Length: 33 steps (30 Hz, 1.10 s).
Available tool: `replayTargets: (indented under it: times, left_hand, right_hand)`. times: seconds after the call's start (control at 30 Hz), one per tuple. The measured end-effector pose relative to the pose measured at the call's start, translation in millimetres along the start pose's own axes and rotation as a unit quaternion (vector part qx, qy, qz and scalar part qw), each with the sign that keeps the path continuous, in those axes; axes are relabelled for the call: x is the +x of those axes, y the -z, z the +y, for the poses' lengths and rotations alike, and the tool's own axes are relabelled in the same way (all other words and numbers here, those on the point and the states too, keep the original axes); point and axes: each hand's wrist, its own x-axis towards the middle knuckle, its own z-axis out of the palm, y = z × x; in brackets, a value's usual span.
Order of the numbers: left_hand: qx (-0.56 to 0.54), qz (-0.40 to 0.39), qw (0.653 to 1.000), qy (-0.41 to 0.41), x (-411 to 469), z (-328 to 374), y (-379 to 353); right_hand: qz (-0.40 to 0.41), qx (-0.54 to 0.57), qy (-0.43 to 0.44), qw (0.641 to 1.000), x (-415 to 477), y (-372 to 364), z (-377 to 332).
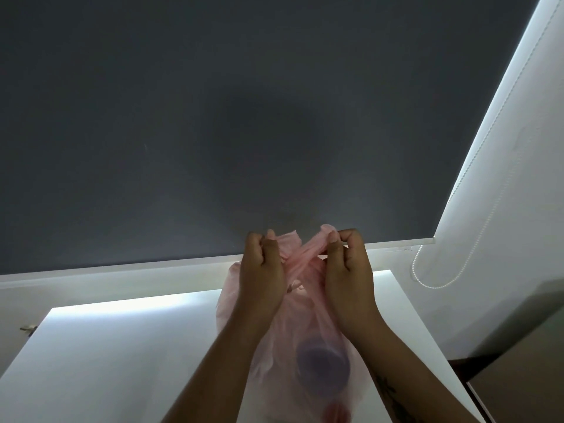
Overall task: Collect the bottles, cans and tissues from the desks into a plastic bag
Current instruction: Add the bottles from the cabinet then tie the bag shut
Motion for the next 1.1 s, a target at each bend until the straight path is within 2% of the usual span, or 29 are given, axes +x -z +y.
replayTargets:
  times: [0.07, 0.13, 0.23, 0.37, 0.53, 0.67, 0.8, 0.87, 0.97, 1.1]
  left_hand:
    - [-0.062, -0.047, 0.995, 0.068, -0.3, 2.1, 5.0]
    - [-0.066, -0.076, 0.991, 0.088, 1.2, -1.3, 8.8]
    - [-0.023, -0.142, 0.988, 0.062, 2.8, -2.6, 18.1]
    - [0.057, -0.264, 0.963, 0.007, 11.0, 4.7, 35.7]
    - [0.080, -0.218, 0.972, -0.020, 18.2, 10.3, 39.3]
    - [0.028, -0.194, 0.980, -0.027, 17.4, 9.5, 34.0]
    - [0.000, -0.182, 0.983, -0.038, 17.3, 9.6, 29.4]
    - [-0.001, -0.176, 0.984, -0.040, 19.3, 8.3, 28.1]
    - [0.001, -0.189, 0.981, -0.036, 22.8, 4.9, 27.7]
    - [0.031, -0.219, 0.975, -0.033, 21.1, 2.5, 25.6]
  right_hand:
    - [-0.010, 0.006, 0.001, 1.000, -0.6, 1.7, -1.3]
    - [-0.013, 0.008, 0.002, 1.000, 0.2, 3.1, -2.6]
    - [-0.018, 0.015, -0.003, 1.000, 1.1, 2.8, -2.4]
    - [-0.019, 0.012, -0.005, 1.000, 3.0, 3.3, -2.1]
    - [-0.039, 0.030, -0.003, 0.999, 5.4, 5.0, -3.8]
    - [-0.070, -0.061, 0.060, 0.994, 5.9, 10.7, 1.9]
    - [-0.217, -0.150, 0.043, 0.964, 8.4, 20.2, 4.9]
    - [-0.262, -0.201, 0.035, 0.943, 11.0, 24.3, 5.8]
    - [-0.291, -0.180, 0.006, 0.940, 15.2, 29.3, 0.5]
    - [-0.321, -0.066, -0.114, 0.938, 18.5, 36.1, -3.2]
